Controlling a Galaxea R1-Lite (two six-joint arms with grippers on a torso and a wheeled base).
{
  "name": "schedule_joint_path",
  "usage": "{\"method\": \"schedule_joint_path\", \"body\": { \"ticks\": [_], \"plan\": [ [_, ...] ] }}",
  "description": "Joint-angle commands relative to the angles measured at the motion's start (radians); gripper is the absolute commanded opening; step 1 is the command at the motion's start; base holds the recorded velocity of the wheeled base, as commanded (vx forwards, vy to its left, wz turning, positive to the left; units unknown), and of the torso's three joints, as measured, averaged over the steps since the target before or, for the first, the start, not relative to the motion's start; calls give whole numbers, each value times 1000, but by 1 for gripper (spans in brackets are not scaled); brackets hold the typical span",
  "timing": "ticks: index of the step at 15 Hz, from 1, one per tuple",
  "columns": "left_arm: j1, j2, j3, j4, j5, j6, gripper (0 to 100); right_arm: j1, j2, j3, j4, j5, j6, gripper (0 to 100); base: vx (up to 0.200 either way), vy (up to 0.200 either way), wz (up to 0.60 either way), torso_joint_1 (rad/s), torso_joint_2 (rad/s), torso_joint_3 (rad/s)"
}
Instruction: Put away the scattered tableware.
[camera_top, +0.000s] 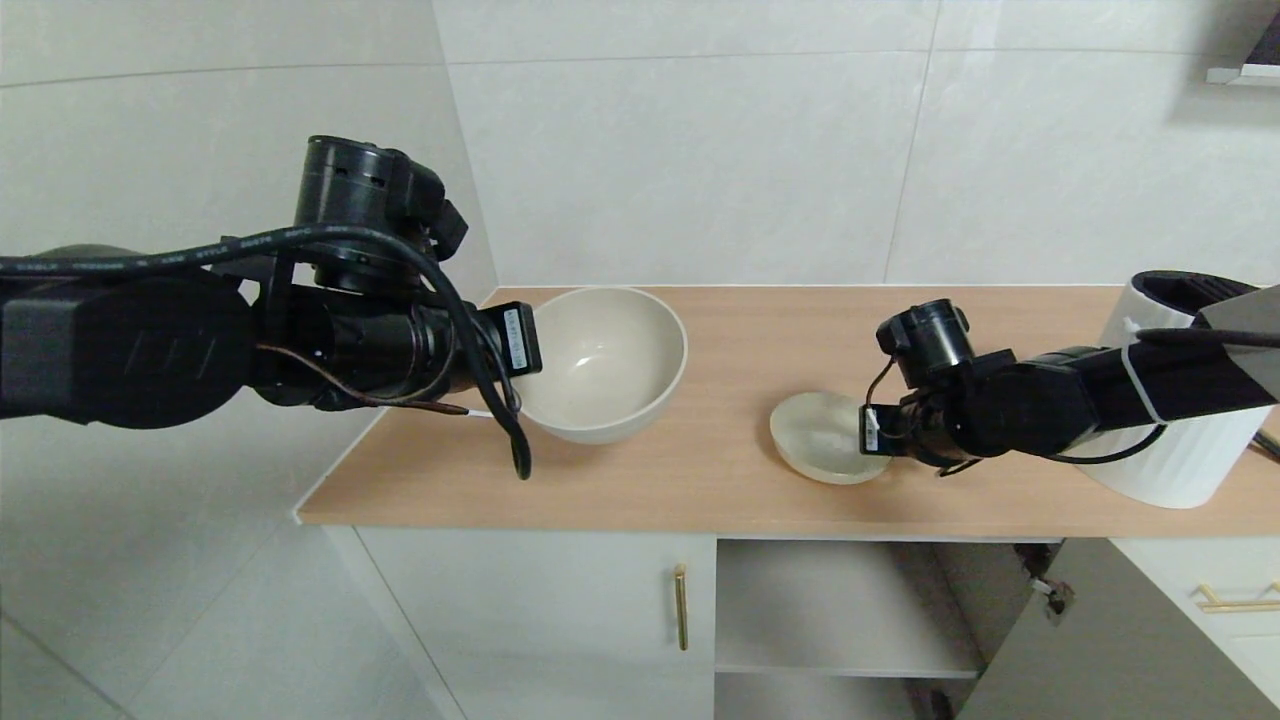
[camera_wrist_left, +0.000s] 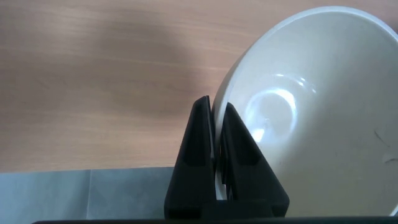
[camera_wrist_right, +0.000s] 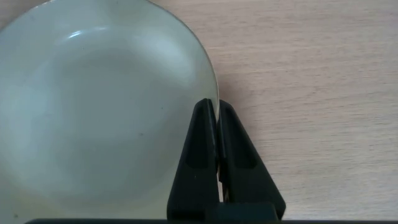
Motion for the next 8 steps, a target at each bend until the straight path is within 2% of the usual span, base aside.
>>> {"method": "schedule_joint_path", "body": {
  "ticks": [1, 4, 6, 8],
  "plan": [
    [0, -5, 0, 0, 0, 0, 0, 3, -34, 4, 3, 5, 14, 0, 0, 0, 0, 0, 0, 0],
    [0, -31, 23, 3, 3, 3, 0, 32, -232, 66, 56, 91, 37, 0, 0, 0, 0, 0, 0, 0],
    [0, -78, 83, 3, 3, 28, 0, 55, -361, 141, 85, 118, 36, 0, 0, 0, 0, 0, 0, 0],
    [0, -141, 149, 3, 3, 32, 0, 96, -440, 201, 90, 126, 44, 0, 0, 0, 0, 0, 0, 0]
  ]
}}
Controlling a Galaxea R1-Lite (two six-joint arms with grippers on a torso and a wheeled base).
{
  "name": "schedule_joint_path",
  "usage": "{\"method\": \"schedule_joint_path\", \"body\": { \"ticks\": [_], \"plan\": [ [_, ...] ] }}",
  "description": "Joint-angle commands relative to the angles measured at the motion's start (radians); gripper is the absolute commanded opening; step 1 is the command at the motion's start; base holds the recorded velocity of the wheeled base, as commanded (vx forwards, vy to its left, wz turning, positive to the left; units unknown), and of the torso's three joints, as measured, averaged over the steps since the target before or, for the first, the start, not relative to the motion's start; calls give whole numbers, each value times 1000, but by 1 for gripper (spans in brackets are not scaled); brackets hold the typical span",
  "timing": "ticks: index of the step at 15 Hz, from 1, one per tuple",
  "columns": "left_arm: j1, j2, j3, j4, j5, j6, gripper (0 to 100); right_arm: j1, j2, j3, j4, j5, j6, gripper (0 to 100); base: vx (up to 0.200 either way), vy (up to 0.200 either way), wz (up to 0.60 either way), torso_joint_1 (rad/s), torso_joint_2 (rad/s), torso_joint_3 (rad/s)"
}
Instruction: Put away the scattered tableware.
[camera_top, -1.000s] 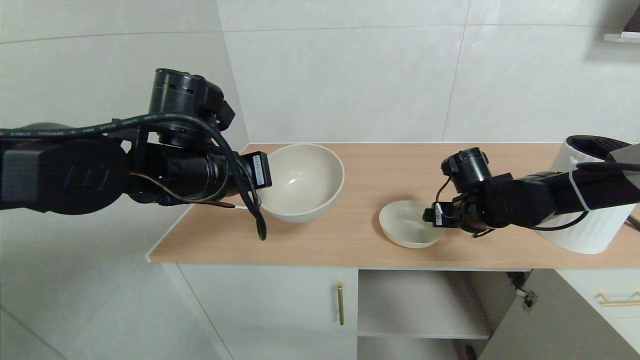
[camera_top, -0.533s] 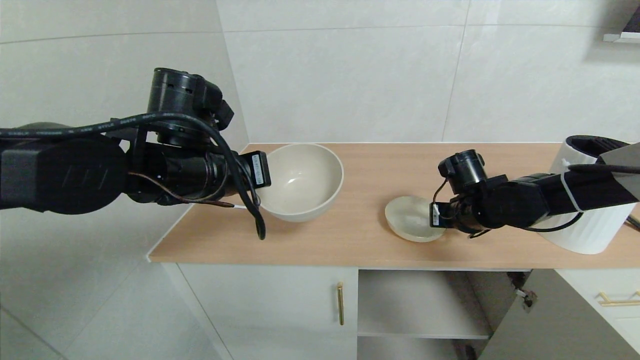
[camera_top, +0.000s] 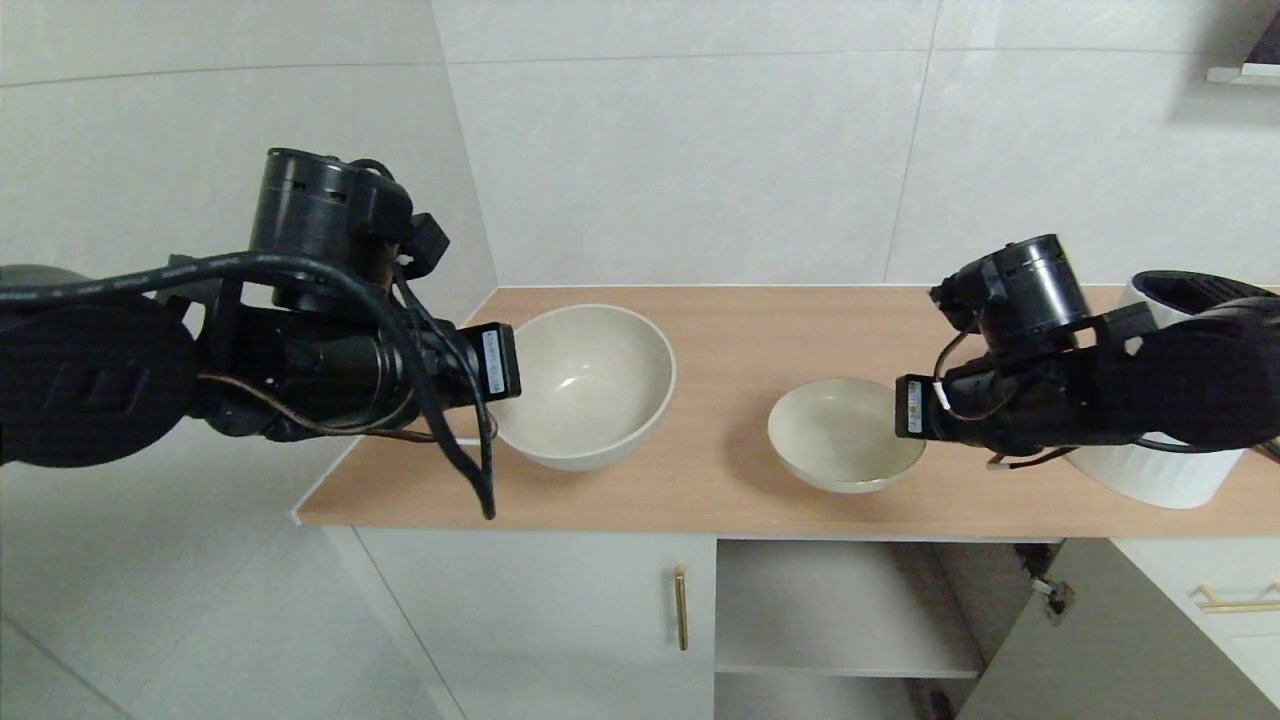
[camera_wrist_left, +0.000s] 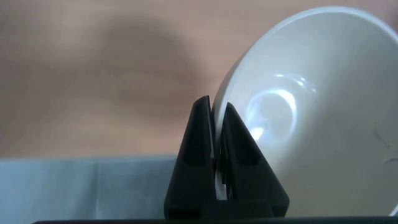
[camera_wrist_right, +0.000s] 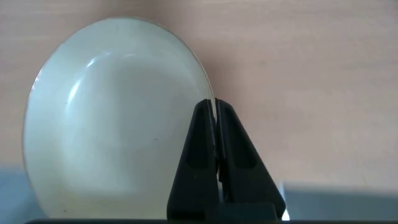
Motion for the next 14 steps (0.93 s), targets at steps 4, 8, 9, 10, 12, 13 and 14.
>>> {"method": "schedule_joint_path", "body": {
  "ticks": [4, 8, 9, 10, 12, 13, 14],
  "plan": [
    [-26, -192, 156, 0, 0, 1, 0, 95, -219, 167, 5, 3, 116, 0, 0, 0, 0, 0, 0, 0],
    [-51, -262, 293, -1, 0, 0, 0, 156, -292, 256, 3, -17, 152, 0, 0, 0, 0, 0, 0, 0],
    [-54, -267, 306, -1, 1, -3, 0, 162, -297, 271, 3, -23, 155, 0, 0, 0, 0, 0, 0, 0],
    [-69, -270, 326, -3, 1, -9, 0, 170, -303, 292, 2, -37, 162, 0, 0, 0, 0, 0, 0, 0],
    [-72, -270, 337, -3, 1, -9, 0, 173, -327, 334, -4, -50, 167, 0, 0, 0, 0, 0, 0, 0],
    [-72, -267, 337, -3, 0, -9, 0, 173, -329, 338, -9, -52, 169, 0, 0, 0, 0, 0, 0, 0],
    [-72, -254, 340, -3, 0, -9, 0, 173, -332, 346, -10, -54, 175, 0, -200, 0, 0, 2, 7, 2]
  ]
}}
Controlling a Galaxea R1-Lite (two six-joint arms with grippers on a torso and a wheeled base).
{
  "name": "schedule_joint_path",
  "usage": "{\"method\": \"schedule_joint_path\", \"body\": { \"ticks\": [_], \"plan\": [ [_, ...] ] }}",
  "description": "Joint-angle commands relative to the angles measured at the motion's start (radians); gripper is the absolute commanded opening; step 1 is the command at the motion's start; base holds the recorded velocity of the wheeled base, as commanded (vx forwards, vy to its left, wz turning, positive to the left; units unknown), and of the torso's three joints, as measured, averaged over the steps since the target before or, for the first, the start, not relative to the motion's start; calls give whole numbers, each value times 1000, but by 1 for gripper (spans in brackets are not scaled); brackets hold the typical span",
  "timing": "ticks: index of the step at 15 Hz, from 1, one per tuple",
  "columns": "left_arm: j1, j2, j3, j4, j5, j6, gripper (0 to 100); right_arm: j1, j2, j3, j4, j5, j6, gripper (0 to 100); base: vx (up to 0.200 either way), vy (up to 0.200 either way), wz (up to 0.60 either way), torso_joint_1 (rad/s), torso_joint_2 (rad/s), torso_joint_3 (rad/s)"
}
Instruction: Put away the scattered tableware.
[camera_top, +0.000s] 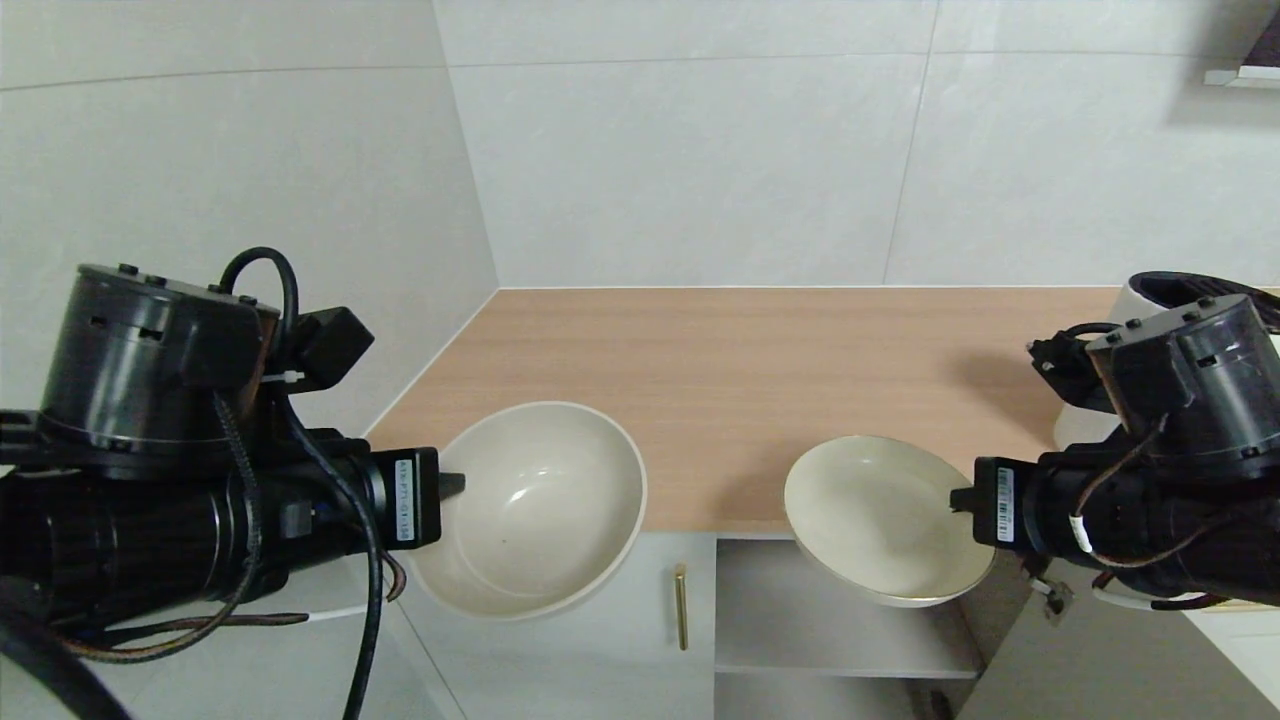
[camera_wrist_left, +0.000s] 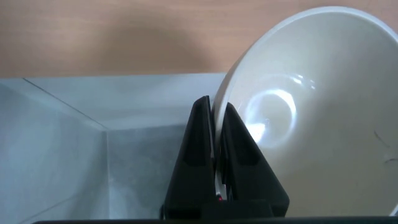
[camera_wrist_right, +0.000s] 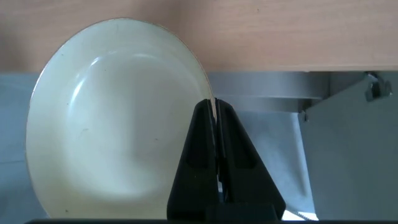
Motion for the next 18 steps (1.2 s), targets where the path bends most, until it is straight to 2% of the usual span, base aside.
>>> {"method": "schedule_joint_path", "body": {
  "ticks": [1, 5, 9, 12, 18],
  "plan": [
    [-4, 16, 5, 0, 2, -1, 0, 1, -15, 15, -2, 0, 1, 0, -200, 0, 0, 12, 2, 2],
    [-7, 20, 5, 0, 2, -1, 0, 1, 2, 32, -2, 0, 1, 0, -200, 0, 0, 3, -1, 1],
    [-5, 20, 5, 0, 2, -1, 0, 3, 5, 52, -2, -1, -3, 0, 0, 0, 0, 0, 0, 0],
    [-7, 30, 5, 0, 2, -1, 0, 44, 18, 72, -2, -47, -8, 0, 0, 0, 0, 0, 0, 0],
    [-5, 40, 5, 0, 0, -1, 0, 62, 36, 84, 0, -63, -14, 0, 0, 0, 0, -157, 417, 253]
  ]
}}
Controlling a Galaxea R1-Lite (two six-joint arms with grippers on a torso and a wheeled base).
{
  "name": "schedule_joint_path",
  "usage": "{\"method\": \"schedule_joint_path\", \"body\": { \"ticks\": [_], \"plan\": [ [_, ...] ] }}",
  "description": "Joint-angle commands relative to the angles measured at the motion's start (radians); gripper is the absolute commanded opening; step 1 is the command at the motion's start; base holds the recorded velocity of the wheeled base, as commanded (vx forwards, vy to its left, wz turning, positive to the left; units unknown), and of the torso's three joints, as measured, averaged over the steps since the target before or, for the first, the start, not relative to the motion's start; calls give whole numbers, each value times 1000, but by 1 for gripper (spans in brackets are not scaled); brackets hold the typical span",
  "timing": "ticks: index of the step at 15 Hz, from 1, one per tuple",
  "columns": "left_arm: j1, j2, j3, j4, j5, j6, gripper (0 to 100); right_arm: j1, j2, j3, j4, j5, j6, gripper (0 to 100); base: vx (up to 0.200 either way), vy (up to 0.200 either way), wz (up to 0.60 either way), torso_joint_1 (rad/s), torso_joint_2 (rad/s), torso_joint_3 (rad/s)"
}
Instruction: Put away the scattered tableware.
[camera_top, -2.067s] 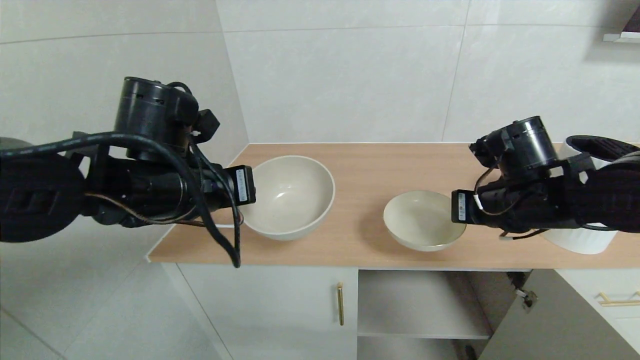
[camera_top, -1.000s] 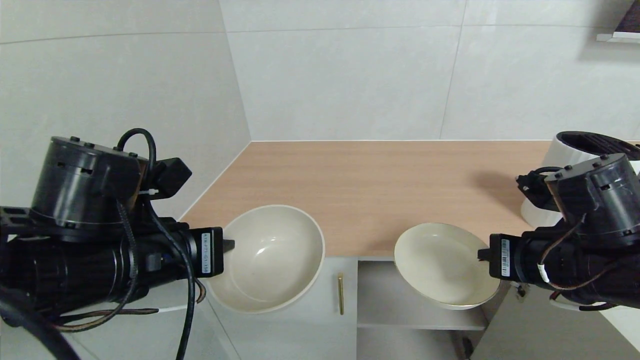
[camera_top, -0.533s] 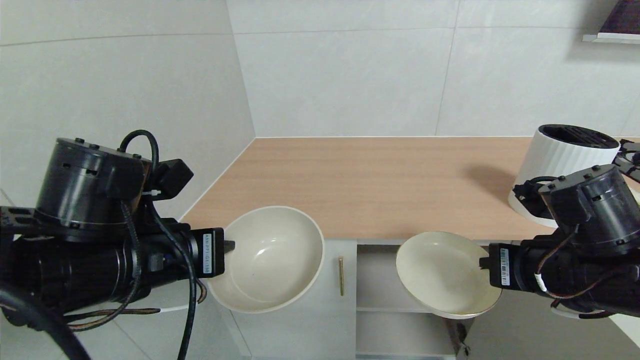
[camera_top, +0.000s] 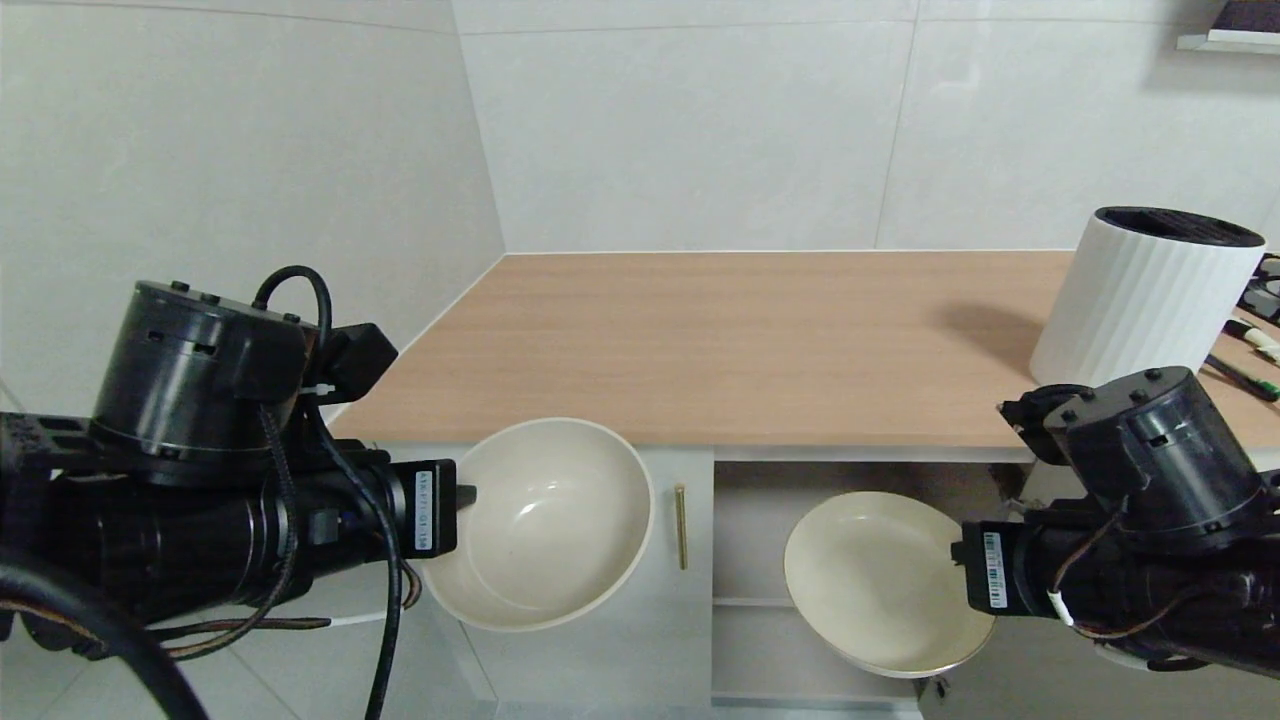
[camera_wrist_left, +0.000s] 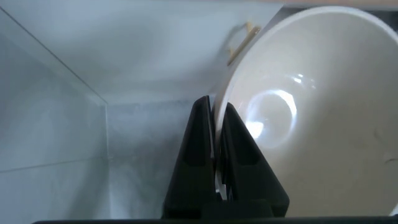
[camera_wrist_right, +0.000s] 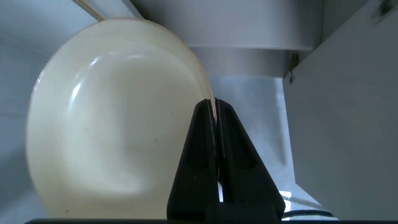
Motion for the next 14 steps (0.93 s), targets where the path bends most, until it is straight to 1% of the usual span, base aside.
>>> {"method": "schedule_joint_path", "body": {
  "ticks": [1, 3, 8, 14],
  "plan": [
    [0, 10, -1, -1, 0, 0, 0, 4, 17, 4, -1, -5, 1, 0, 0, 0, 0, -188, 491, 305],
    [0, 10, -1, -1, -1, -9, 0, 4, 22, 5, -1, -11, -1, 0, 0, 0, 0, -178, 486, 315],
    [0, 11, -1, -1, -1, -6, 0, 6, 57, 10, -1, -19, 1, 0, 0, 0, 0, -151, 476, 324],
    [0, 13, -4, -1, -1, -9, 0, 6, 80, 11, -1, -19, 1, 0, 0, 0, 0, -98, 455, 351]
  ]
}}
